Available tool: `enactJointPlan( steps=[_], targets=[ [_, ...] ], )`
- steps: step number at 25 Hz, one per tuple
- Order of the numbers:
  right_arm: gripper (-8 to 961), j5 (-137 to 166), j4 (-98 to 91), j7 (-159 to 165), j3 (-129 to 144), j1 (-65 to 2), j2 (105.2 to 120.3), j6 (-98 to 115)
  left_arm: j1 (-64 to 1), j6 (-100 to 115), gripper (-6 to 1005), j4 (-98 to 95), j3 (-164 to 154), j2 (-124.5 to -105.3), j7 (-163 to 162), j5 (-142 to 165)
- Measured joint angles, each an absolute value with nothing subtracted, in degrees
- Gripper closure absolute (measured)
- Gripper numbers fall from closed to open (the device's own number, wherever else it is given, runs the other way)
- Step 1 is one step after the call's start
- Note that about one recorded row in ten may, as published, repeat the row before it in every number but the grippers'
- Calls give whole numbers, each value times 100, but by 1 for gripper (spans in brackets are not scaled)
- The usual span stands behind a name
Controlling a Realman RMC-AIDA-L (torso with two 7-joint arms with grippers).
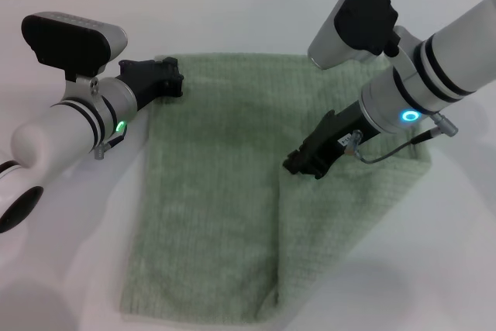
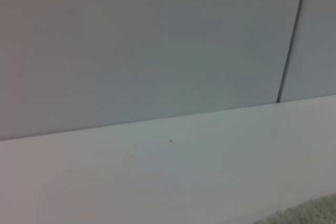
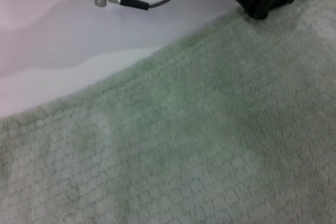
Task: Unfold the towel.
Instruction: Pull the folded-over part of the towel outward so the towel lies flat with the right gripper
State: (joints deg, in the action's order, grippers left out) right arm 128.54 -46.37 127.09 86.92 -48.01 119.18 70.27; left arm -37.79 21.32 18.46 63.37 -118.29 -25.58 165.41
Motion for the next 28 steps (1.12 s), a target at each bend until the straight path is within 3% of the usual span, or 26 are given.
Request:
enactJointPlan(
  steps=[16,28],
  targets=[
    [930,13160,-6743,13220,8538,-3938,11912,8253,-3779,2127,1000,1846,6333,-11830,-2558,16541],
    [929,13427,-7542,13545,8125,-3924,11914,10049,-3779,2121,1000,1846,6328,-11823,-2558,16541]
  ],
)
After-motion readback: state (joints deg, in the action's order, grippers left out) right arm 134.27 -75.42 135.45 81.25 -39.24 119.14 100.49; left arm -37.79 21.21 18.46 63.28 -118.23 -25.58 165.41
